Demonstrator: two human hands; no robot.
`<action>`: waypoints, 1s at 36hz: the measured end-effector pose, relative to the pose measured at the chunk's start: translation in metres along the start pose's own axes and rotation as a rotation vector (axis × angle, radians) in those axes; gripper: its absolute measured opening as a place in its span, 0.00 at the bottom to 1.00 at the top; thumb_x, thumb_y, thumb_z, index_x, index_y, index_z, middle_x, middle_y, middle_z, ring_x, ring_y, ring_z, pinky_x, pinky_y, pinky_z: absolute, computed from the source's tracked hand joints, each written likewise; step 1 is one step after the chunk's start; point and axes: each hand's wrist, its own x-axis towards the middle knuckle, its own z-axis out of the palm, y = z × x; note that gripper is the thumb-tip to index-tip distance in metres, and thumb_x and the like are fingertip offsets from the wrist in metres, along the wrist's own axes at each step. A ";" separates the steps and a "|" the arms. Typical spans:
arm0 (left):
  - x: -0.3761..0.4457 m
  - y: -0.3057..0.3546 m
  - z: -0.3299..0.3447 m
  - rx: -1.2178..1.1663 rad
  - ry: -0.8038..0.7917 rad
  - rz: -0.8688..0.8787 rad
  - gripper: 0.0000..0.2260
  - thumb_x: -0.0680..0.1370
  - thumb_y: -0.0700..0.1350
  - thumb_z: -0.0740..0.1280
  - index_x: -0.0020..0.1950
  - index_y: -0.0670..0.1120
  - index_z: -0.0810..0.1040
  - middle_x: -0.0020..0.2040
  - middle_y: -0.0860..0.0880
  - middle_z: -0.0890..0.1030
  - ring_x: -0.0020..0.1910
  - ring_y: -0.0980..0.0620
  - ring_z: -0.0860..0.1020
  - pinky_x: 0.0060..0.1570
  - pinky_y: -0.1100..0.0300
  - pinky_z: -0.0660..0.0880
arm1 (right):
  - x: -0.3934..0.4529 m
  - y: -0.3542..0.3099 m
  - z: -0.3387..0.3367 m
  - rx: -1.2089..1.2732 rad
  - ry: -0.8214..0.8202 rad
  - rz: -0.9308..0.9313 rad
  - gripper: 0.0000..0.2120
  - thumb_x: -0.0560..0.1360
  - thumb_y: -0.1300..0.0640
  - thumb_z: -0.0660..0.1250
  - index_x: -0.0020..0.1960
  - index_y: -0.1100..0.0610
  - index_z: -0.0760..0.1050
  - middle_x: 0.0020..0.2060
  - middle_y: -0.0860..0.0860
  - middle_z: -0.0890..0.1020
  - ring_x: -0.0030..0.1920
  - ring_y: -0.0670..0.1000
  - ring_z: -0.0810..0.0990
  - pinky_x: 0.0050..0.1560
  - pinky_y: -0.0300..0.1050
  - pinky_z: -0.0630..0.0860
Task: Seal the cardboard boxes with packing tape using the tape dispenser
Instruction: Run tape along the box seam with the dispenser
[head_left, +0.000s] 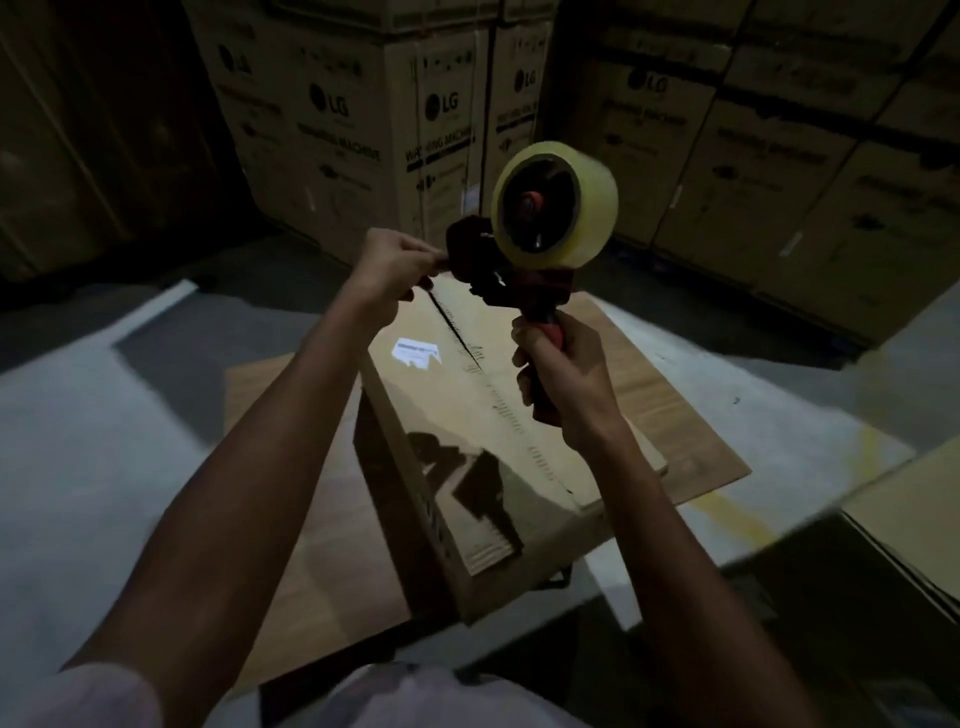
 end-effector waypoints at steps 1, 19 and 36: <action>0.007 0.000 -0.004 0.001 -0.008 0.004 0.04 0.78 0.42 0.72 0.49 0.42 0.85 0.42 0.43 0.84 0.33 0.53 0.77 0.32 0.60 0.67 | 0.004 0.000 0.007 0.005 0.002 0.007 0.08 0.82 0.57 0.67 0.55 0.63 0.77 0.38 0.55 0.80 0.29 0.53 0.77 0.29 0.48 0.74; 0.133 -0.042 -0.014 -0.168 -0.238 -0.074 0.05 0.81 0.41 0.69 0.47 0.41 0.83 0.39 0.42 0.80 0.24 0.59 0.73 0.20 0.68 0.64 | 0.111 0.013 0.046 -0.101 -0.013 0.103 0.08 0.83 0.61 0.65 0.59 0.66 0.74 0.41 0.55 0.83 0.30 0.55 0.76 0.29 0.50 0.75; 0.237 -0.097 -0.020 0.065 -0.183 -0.122 0.08 0.81 0.38 0.68 0.43 0.44 0.84 0.39 0.46 0.83 0.36 0.52 0.78 0.30 0.66 0.72 | 0.203 0.072 0.085 -0.345 -0.074 0.146 0.10 0.79 0.55 0.66 0.47 0.63 0.73 0.29 0.56 0.75 0.26 0.55 0.75 0.26 0.44 0.69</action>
